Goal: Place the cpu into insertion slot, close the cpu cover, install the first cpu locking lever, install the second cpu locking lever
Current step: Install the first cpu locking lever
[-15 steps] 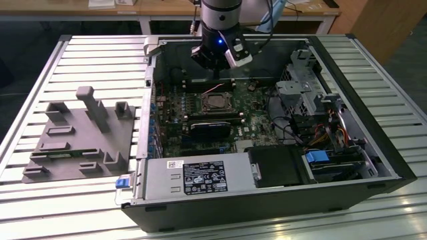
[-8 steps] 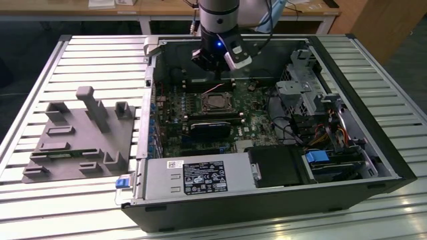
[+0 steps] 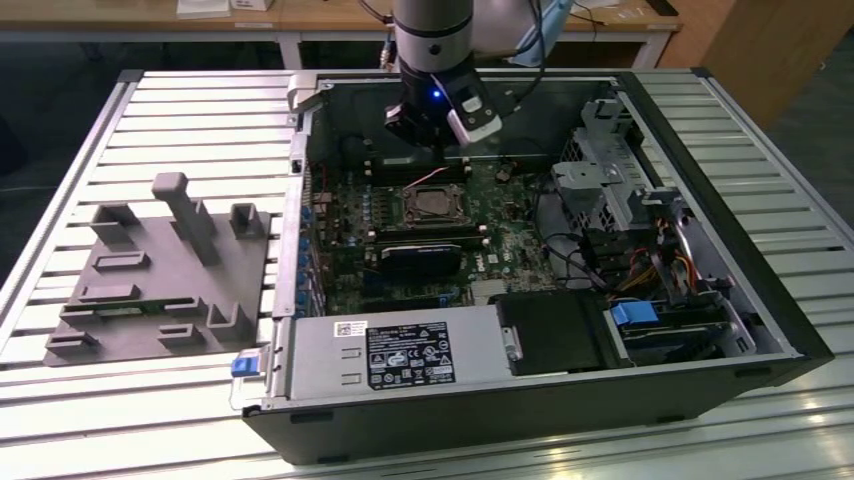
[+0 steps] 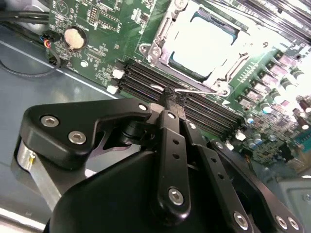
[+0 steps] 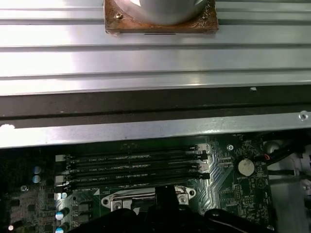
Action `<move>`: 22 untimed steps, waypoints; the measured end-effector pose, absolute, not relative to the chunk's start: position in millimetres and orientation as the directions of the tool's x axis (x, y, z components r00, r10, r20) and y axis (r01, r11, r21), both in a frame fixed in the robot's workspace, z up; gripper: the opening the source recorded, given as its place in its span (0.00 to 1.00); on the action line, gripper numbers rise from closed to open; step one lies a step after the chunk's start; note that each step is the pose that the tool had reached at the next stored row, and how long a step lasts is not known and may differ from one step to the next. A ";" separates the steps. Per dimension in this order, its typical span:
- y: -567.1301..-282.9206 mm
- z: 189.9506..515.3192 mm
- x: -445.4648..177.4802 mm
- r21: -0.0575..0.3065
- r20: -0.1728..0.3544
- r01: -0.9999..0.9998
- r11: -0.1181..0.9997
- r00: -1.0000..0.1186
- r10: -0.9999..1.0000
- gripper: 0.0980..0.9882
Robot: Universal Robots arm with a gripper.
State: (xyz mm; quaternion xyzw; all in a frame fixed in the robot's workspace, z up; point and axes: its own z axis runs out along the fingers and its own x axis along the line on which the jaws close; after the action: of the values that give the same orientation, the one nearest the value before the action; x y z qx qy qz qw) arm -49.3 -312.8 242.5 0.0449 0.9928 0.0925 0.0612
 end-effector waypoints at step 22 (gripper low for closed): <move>-312.9 223.7 -64.7 0.196 -0.209 0.063 0.979 -0.972 0.105 0.00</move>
State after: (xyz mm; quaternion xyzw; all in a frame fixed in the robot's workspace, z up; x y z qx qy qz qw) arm -64.7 -312.9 223.7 0.0424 0.9886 0.0945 0.1097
